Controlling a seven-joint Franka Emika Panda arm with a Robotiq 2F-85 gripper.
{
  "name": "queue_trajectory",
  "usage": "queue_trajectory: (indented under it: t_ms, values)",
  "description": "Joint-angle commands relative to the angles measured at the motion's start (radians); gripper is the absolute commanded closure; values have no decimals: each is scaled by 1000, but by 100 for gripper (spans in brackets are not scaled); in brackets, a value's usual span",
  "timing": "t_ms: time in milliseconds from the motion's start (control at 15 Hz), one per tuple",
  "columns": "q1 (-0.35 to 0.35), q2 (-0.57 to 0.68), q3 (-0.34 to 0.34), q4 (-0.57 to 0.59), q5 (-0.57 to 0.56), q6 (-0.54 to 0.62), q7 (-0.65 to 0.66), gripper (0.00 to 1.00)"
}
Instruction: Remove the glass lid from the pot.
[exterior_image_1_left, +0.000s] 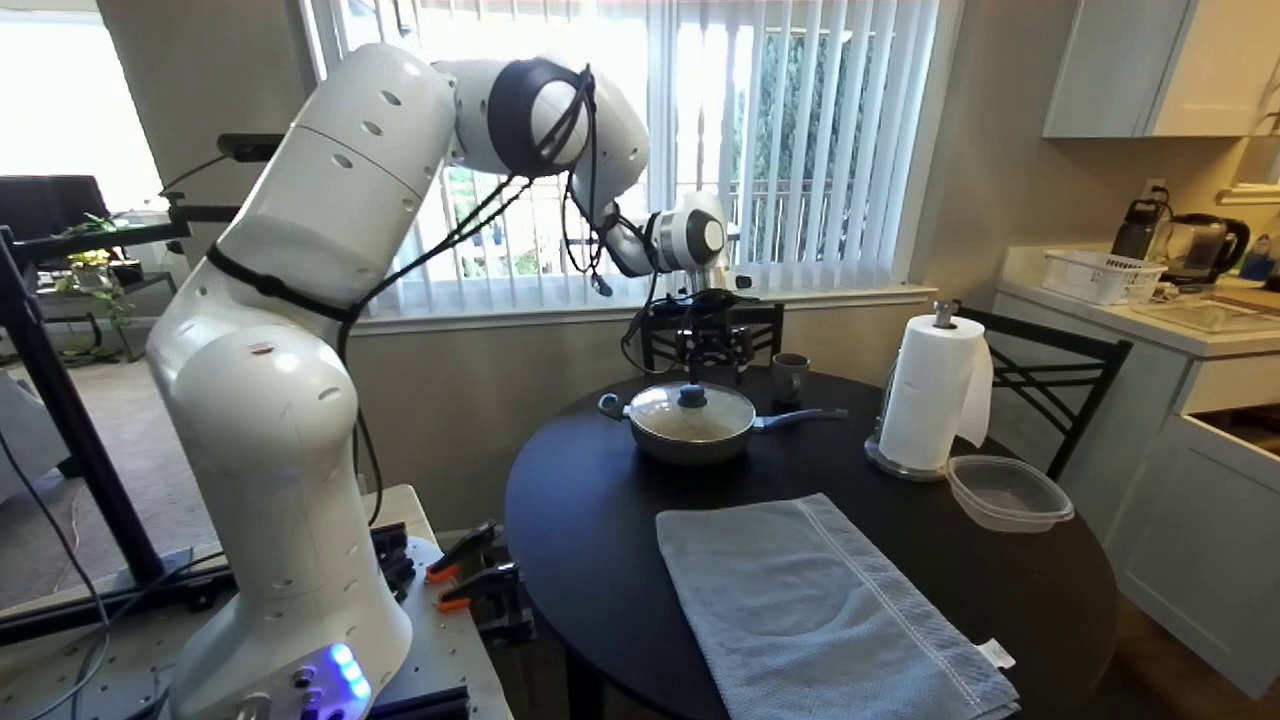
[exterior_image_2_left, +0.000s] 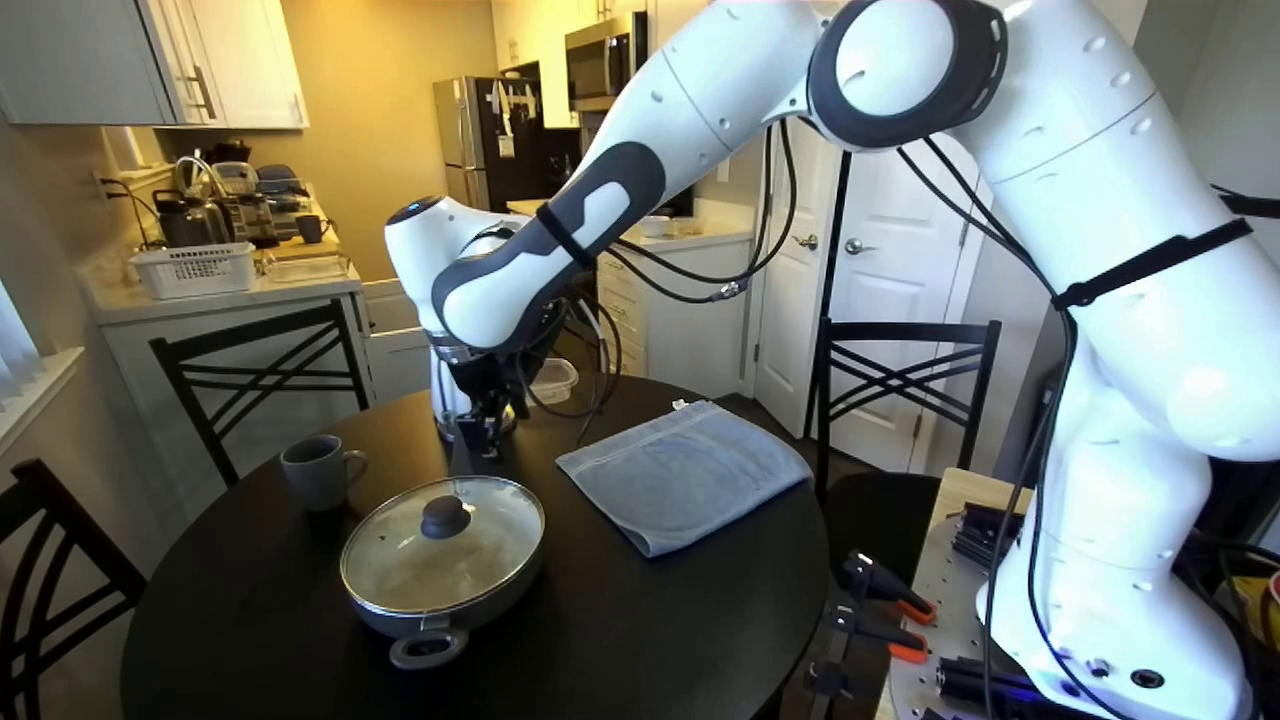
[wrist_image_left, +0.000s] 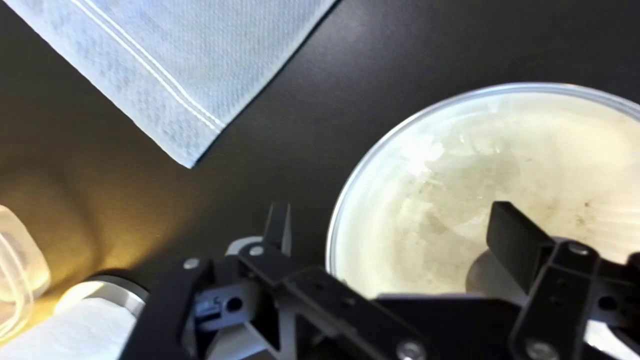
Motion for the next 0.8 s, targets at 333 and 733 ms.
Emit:
queue_trajectory:
  t_ms: [333,733]
  values:
    - [2,186,46,232,171,-30,-185,0]
    - [4,285,67,327,207,-75,-265,0]
